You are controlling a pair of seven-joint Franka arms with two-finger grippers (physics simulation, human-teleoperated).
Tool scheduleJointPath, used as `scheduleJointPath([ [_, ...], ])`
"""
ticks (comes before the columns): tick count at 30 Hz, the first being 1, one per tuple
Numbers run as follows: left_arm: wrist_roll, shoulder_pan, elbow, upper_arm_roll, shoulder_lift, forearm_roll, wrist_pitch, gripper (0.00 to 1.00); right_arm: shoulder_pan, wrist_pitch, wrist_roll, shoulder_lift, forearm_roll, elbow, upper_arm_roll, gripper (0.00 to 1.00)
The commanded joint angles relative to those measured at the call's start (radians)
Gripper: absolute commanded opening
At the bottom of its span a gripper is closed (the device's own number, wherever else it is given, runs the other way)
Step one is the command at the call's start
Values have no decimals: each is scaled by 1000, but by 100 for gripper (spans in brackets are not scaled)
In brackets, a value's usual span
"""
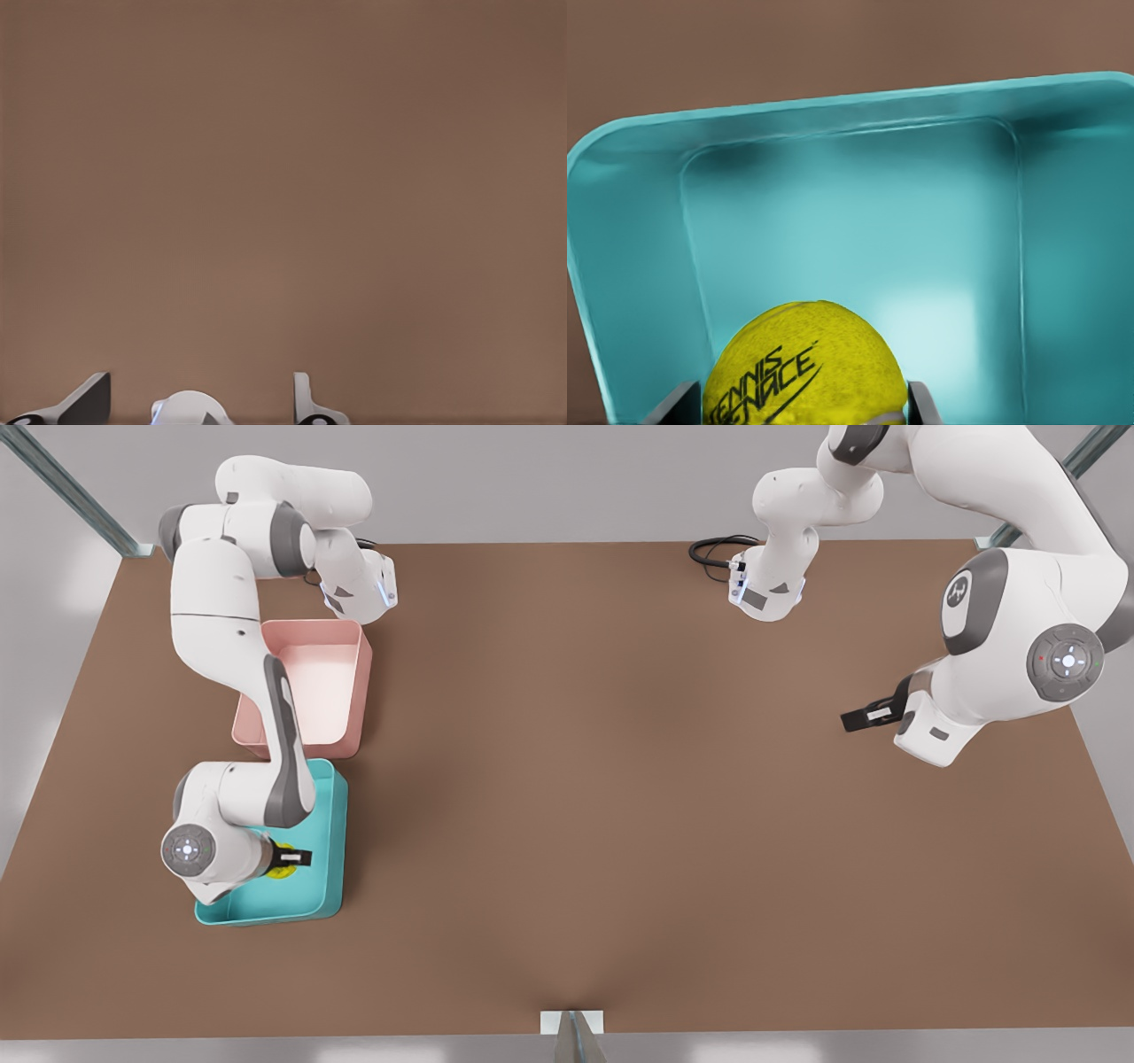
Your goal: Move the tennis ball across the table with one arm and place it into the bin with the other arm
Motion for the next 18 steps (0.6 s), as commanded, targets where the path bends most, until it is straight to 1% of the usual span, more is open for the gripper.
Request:
scheduleJointPath([
  [1,21,0,0,0,-1,0,-5,100,-6,-36,-515,-2,3,2,1,100],
  [3,21,0,0,0,0,-2,-9,100,-7,-38,-516,-11,28,7,1,100],
  [4,21,0,0,0,0,-2,-9,100,-10,-125,-496,-47,97,11,0,100],
  [5,21,-2,0,0,2,-2,-9,100,-3,-226,-352,-112,100,13,3,100],
  [6,21,-2,0,0,0,-2,-9,100,20,-317,-229,-214,92,11,3,100],
  [7,21,-2,0,0,0,-2,-9,100,37,-404,-186,-310,66,8,-2,100],
  [9,23,-2,0,0,2,-8,-15,100,39,-504,-87,-442,38,2,3,100],
  [10,21,-2,0,0,2,-19,-16,100,46,-532,1,-502,-21,0,14,100],
  [15,20,-2,0,0,2,-19,-22,100,34,-492,4,-541,35,-32,8,100],
  [17,21,-6,0,0,2,-19,-24,100,22,-417,-13,-646,29,-184,6,100],
  [18,23,-3,0,0,2,-19,-24,100,22,-418,-13,-646,26,-184,6,100],
])
